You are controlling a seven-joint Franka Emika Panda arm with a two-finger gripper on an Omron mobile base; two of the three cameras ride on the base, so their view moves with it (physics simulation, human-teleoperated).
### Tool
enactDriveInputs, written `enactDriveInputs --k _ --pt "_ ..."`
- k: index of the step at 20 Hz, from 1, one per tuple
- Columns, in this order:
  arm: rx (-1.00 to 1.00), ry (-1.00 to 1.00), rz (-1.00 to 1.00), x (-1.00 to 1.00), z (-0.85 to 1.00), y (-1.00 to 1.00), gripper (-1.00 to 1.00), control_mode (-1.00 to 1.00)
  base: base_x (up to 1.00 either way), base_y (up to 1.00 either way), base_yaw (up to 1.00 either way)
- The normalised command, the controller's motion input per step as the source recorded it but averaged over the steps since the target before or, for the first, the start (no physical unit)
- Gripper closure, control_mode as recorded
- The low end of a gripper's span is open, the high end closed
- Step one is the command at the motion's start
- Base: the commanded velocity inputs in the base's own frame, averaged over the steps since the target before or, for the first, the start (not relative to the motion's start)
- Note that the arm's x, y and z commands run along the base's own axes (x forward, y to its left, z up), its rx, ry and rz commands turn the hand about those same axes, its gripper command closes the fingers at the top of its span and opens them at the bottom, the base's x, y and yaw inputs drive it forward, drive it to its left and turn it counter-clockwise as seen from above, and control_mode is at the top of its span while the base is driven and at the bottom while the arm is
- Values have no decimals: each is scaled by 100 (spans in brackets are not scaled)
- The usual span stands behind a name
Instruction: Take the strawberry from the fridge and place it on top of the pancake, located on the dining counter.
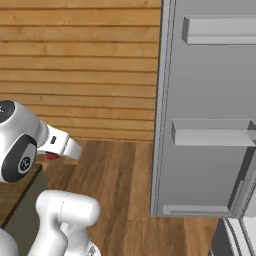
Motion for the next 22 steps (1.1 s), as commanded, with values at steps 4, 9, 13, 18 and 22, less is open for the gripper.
enactDriveInputs --k 4,9,13,18,22 --pt "0 0 0 0 0 0 100 100 14 8 16" --pt "0 0 0 0 0 0 100 100 97 0 0" --pt "0 0 0 0 0 0 100 100 100 -1 6" --pt "0 0 0 0 0 0 100 100 100 0 10" --pt "0 0 0 0 0 0 100 100 100 0 10"
